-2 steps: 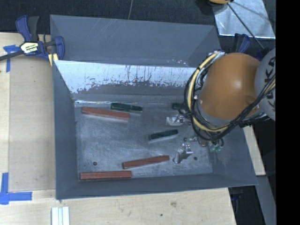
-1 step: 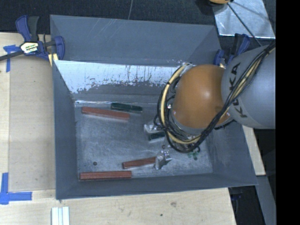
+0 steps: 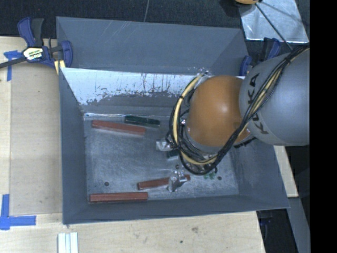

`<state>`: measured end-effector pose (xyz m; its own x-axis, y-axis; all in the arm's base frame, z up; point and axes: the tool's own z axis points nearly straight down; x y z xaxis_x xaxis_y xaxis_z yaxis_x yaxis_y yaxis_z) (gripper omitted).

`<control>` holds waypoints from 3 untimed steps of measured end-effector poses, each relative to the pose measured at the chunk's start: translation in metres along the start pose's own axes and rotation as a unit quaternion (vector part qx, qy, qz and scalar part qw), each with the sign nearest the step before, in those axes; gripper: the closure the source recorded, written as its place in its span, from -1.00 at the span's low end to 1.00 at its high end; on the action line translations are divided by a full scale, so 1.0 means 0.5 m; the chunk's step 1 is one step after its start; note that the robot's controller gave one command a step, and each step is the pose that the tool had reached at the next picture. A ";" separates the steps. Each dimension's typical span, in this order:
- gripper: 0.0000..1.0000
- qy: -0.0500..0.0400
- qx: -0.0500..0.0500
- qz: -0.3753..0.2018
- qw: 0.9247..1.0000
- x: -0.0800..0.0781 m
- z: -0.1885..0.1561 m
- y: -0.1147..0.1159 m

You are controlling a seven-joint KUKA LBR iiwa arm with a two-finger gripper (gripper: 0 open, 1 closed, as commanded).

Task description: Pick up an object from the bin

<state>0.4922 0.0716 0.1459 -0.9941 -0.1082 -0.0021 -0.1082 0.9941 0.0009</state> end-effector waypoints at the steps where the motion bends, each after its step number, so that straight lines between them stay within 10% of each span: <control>1: -1.00 0.002 0.001 -0.019 1.000 0.009 0.031 -0.018; 2: -1.00 -0.003 0.000 -0.035 0.999 -0.005 0.148 0.025; 3: 1.00 -0.013 -0.001 -0.018 1.000 -0.011 0.138 -0.001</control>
Offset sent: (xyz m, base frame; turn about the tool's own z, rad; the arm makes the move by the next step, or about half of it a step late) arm -0.0022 0.0125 -0.0759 -0.0692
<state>0.4978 0.0716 0.0769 -0.9892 -0.1438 -0.0280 -0.1439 0.9896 0.0024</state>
